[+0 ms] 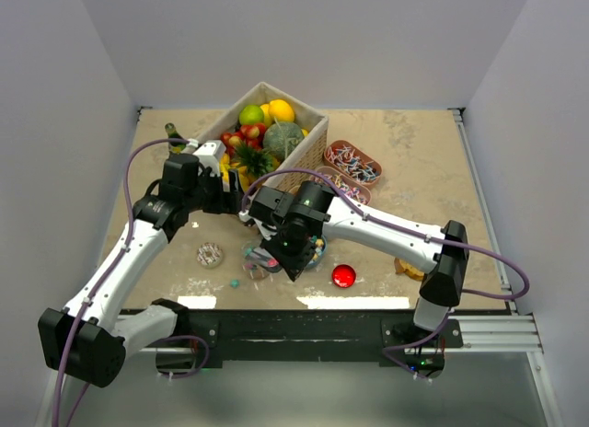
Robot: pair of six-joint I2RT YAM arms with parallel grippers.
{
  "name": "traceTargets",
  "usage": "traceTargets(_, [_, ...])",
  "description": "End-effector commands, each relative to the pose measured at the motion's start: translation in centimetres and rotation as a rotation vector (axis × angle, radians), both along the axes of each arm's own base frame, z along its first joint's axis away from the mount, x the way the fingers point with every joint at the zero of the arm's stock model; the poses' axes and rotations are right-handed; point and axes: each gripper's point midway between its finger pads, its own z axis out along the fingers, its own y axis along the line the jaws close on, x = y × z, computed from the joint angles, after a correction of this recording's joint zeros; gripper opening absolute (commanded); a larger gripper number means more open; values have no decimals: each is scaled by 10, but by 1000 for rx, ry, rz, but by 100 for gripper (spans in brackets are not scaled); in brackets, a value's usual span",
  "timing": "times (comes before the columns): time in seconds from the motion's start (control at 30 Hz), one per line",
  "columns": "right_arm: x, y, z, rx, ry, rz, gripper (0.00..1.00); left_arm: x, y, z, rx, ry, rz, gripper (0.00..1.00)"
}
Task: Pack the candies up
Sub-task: Place the fake candies in the packing bottle, then adjust the spatula.
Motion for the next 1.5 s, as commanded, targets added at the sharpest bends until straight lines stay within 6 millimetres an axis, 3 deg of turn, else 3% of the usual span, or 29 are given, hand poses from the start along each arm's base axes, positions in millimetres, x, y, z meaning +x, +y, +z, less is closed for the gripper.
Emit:
traceTargets(0.0, [-15, -30, 3, -71, 76, 8, 0, 3, -3, 11, -22, -58, -12, 82])
traceTargets(0.63, [-4, -32, 19, -13, 29, 19, 0, 7, -6, 13, -30, -56, -17, 82])
traceTargets(0.77, [16, -45, 22, -30, -154, 71, 0, 8, -7, 17, -33, -57, -21, 82])
traceTargets(0.83, [30, -45, 33, 27, -285, 65, 0, 10, -9, 17, -36, -56, -24, 82])
traceTargets(0.87, [33, -49, 28, 24, -313, 66, 0, 10, -9, 19, -38, -58, -27, 82])
traceTargets(0.93, [43, -43, 42, 124, -404, 38, 0, 12, -11, 20, -42, -55, -33, 82])
traceTargets(1.1, [62, -53, 39, 145, -559, 5, 0, 14, -14, 26, -47, -63, -43, 82])
traceTargets(1.27, [83, -77, 39, 95, -719, -68, 0, 13, -20, 29, -69, -66, -76, 82])
traceTargets(1.47, [98, -96, 30, 40, -825, -135, 0, 1, -41, 44, -156, -93, -207, 83])
